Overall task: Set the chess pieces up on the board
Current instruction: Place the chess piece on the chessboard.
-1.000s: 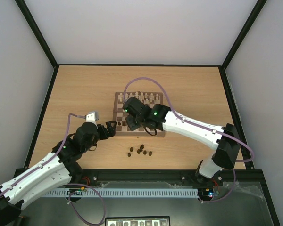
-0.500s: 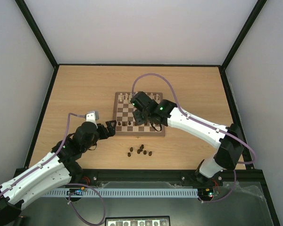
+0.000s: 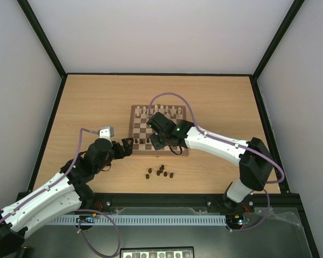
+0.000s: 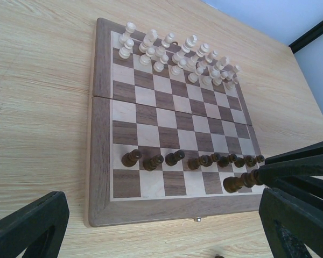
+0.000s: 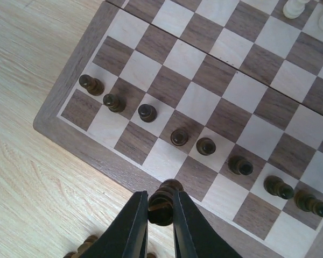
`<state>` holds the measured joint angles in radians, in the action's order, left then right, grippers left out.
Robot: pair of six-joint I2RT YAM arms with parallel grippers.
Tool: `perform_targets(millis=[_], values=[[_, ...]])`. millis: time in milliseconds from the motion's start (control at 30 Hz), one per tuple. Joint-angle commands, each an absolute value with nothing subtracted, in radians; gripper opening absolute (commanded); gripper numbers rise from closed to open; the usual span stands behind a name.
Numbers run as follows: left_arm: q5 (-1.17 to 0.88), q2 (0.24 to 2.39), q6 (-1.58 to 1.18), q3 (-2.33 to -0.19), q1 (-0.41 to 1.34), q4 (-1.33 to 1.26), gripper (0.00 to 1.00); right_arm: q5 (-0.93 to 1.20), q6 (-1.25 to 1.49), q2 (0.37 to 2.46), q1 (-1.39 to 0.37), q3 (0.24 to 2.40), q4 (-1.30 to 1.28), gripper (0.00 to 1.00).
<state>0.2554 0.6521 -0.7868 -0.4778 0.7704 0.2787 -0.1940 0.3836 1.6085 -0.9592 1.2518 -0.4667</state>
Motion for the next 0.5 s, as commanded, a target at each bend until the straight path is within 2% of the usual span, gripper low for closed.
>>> perform_targets(millis=[0, 467], values=[[0.275, 0.645, -0.773, -0.492, 0.776, 0.269, 0.99, -0.156, 0.395, 1.617, -0.96, 1.215, -0.425, 0.14], [0.282, 0.661, -0.767, -0.494, 0.776, 0.261, 0.99, -0.144, 0.4, 1.637, -0.963, 1.178, -0.353, 0.14]])
